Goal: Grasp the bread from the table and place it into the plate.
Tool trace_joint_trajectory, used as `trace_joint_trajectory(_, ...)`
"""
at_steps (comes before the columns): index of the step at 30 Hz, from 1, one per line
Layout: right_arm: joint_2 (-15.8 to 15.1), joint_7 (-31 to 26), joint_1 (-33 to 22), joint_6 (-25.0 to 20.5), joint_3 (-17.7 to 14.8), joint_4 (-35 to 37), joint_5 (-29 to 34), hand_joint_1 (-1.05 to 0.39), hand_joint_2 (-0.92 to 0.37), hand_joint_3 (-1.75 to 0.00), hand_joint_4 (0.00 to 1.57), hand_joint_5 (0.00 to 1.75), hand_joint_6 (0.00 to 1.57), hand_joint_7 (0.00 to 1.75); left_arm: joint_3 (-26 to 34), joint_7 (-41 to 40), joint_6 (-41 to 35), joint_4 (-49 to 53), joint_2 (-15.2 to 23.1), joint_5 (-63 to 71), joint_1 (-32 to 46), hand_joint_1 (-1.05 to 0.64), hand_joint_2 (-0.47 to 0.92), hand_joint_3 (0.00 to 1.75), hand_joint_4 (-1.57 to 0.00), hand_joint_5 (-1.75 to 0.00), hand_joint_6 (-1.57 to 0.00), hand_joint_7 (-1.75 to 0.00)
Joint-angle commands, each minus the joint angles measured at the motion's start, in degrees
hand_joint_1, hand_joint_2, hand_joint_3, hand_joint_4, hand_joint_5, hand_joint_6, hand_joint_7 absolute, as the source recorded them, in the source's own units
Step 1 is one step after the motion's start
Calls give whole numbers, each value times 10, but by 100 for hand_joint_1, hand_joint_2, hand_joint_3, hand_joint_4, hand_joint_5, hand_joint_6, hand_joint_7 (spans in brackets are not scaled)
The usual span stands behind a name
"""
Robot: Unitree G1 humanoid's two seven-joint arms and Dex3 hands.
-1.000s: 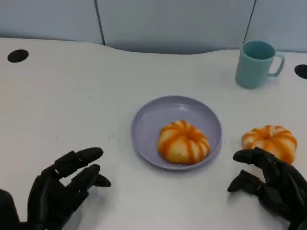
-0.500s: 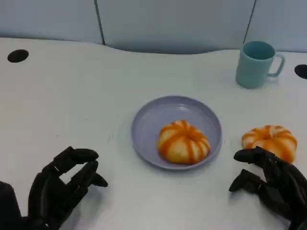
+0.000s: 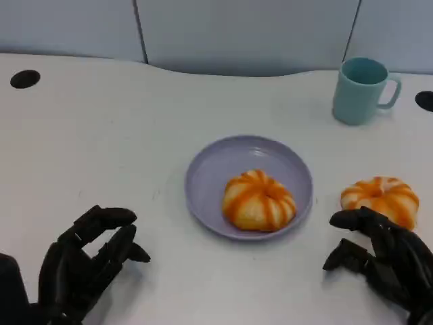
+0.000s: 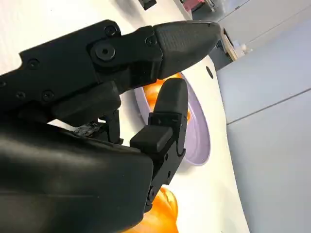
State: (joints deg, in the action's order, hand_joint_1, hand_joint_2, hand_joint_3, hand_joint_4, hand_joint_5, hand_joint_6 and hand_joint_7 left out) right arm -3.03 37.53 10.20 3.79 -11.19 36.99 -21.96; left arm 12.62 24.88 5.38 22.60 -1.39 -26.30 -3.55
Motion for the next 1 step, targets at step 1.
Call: trace_joint_trajectory(1, -8, -4, 2, 3, -3, 24, 7, -45, -92, -24, 62, 146, 65, 100, 12, 16, 3, 14, 12, -6, -9, -31, 85, 28, -71, -155, -74, -107)
